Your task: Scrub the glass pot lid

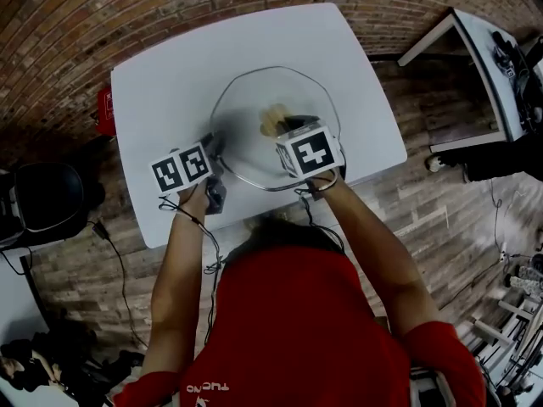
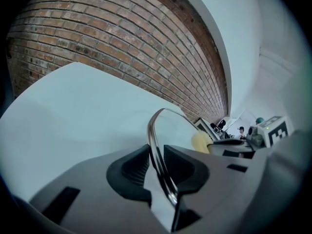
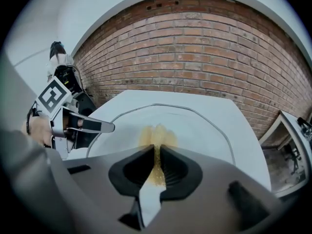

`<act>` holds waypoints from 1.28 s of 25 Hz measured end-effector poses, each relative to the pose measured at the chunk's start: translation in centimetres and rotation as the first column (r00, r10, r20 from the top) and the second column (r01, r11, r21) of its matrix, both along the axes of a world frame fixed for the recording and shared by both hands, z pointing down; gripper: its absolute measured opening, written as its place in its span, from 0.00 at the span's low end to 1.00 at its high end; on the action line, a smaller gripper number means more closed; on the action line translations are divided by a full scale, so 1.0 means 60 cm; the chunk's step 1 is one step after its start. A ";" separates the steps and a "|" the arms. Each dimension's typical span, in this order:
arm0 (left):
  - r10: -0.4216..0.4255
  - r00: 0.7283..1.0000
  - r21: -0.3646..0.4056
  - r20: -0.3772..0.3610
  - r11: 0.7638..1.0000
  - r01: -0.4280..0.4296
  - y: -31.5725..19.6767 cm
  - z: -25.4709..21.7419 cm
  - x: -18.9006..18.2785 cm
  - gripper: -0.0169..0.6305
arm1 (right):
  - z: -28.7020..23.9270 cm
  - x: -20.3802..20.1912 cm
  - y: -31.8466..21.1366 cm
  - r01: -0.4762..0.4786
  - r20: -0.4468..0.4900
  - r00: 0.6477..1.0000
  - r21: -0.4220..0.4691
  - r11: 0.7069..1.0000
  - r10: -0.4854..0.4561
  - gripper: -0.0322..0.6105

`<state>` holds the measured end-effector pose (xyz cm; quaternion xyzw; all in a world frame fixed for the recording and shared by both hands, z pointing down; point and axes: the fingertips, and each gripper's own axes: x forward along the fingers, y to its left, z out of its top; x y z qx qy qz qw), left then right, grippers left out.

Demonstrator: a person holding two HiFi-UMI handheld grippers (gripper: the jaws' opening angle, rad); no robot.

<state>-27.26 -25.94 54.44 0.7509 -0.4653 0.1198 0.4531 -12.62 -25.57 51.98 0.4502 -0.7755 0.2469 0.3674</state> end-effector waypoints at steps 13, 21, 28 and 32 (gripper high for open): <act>-0.002 1.000 0.024 0.022 1.000 0.002 0.001 0.000 -0.004 0.18 | 0.036 -0.019 -0.032 0.004 -0.047 0.999 -0.020 1.000 -0.005 0.13; 0.024 0.996 0.083 0.083 0.996 -0.031 0.000 -0.011 -0.005 0.22 | 0.013 -0.021 -0.029 0.045 0.034 0.998 0.012 0.999 -0.046 0.29; -0.048 0.986 0.269 0.160 0.963 0.003 -0.013 -0.083 -0.040 0.28 | -0.070 -0.015 -0.037 0.075 0.179 0.977 0.211 0.975 -0.114 0.30; -0.065 0.980 0.465 0.188 0.885 -0.030 -0.020 -0.173 -0.029 0.28 | -0.148 -0.025 -0.042 0.084 0.246 0.950 0.391 0.916 -0.192 0.30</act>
